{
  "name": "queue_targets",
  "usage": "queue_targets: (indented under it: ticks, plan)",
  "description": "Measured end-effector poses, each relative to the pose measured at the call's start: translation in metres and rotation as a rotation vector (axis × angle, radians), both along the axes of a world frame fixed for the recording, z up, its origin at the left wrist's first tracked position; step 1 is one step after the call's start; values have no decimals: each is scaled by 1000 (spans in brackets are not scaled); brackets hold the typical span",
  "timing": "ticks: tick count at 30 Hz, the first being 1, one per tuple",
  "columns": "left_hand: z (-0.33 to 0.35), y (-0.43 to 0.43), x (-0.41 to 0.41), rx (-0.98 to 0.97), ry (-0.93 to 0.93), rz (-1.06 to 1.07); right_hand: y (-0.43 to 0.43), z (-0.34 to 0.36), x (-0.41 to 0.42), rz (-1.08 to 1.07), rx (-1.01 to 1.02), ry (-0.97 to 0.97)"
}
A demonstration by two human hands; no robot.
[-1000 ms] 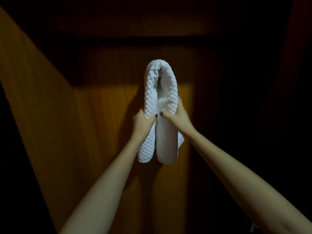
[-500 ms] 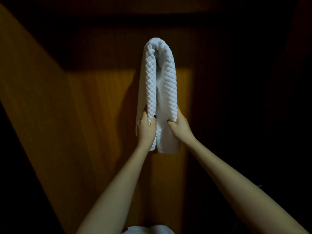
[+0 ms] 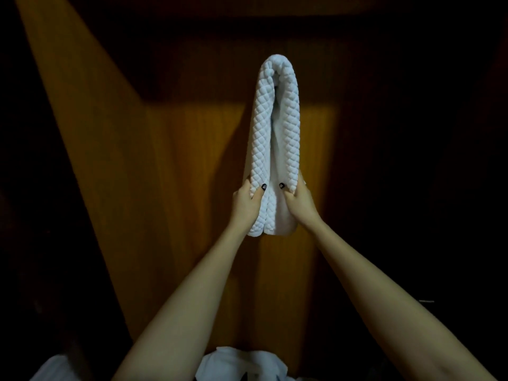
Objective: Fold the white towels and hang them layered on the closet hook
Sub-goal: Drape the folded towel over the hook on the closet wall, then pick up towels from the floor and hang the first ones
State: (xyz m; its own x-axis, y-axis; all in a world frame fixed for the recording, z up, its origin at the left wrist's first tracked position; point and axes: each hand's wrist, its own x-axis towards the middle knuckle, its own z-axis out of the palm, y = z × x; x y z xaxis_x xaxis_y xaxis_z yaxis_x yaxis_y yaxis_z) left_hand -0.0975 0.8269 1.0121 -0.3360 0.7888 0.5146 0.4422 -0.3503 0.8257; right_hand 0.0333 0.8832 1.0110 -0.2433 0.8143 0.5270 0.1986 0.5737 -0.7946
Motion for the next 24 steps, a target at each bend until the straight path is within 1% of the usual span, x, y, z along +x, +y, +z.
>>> queue_targets:
  ticks: [2,4,6,9,11,13,16,19,24]
  plan:
    - [3,-12,2,-58,36,-22,-12,1,5,23,-36,-60]
    - [0,-33,1,-99,119,-59,-34,-6,10,2,-62,-156]
    - [-9,-65,-4,-140,181,-89,-62,-20,15,0,-78,-195]
    - [-37,-124,-16,-172,269,-9,-116,-46,18,-25,-102,-246]
    - [-59,-170,-24,-225,317,55,-157,-65,15,-28,-135,-280]
    - [-80,-219,-33,-301,326,105,-200,-86,10,-5,-143,-384]
    - [-111,-296,-50,-400,382,192,-261,-122,-7,84,-150,-606]
    - [-149,-378,-68,-516,430,254,-325,-164,-36,219,-180,-834]
    - [-216,-517,-98,-670,289,426,-431,-236,-91,476,-163,-1083]
